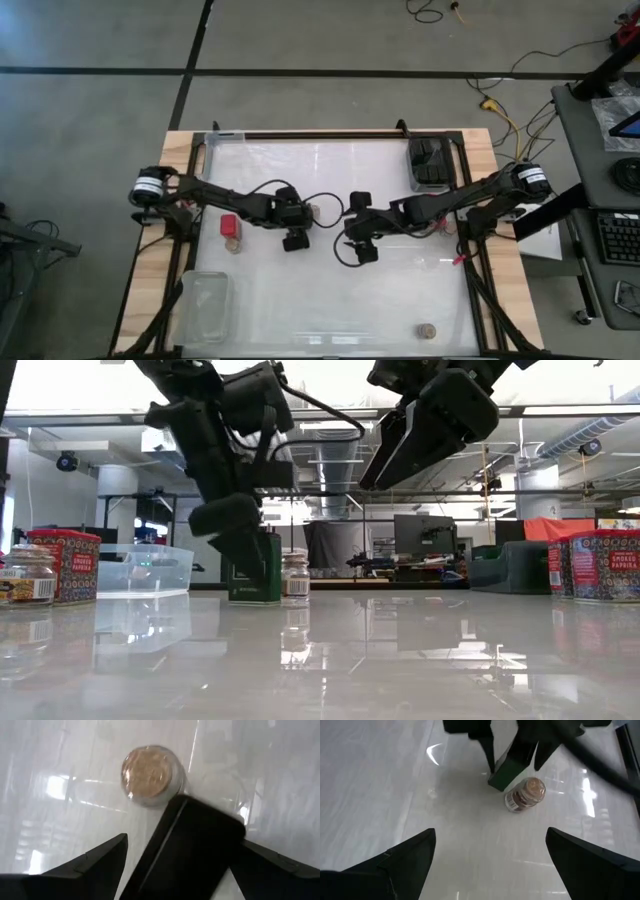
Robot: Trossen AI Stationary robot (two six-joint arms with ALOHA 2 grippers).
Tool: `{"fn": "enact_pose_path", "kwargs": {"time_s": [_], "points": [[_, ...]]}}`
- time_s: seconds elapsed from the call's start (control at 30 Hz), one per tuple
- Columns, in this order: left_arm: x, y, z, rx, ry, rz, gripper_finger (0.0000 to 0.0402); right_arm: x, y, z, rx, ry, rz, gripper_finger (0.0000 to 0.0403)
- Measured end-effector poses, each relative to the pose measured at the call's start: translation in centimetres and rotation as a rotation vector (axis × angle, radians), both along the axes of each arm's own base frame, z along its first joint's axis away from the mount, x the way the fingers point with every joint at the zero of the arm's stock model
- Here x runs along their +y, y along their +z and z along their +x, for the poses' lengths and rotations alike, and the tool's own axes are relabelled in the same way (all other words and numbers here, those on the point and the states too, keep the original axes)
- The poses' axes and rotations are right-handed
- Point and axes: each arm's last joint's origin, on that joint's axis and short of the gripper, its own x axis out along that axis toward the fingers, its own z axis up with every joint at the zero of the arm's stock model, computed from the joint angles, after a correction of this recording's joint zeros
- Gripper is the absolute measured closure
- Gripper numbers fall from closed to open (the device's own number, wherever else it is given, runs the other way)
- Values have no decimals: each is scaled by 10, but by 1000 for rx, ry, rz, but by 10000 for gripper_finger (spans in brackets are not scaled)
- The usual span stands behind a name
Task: Sort spices by type
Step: Put the black seasoning can into the black bin
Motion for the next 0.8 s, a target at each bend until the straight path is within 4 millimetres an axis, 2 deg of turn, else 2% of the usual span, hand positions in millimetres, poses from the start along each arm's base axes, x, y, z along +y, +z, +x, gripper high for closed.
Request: {"fn": "enact_pose_path", "kwargs": {"time_s": [0.13, 0.27, 0.47, 0.8], "points": [[1, 9, -14, 64, 6, 0, 91, 0, 0, 0, 0, -2, 2, 35], [2, 10, -28, 180, 34, -1, 91, 0, 0, 0, 0, -7, 6, 35], [11, 7, -32, 175, 141, 51, 91, 0, 0, 0, 0, -1, 0, 35], [16, 7, -12, -98, 175, 13, 91, 0, 0, 0, 2, 9, -14, 35]]}}
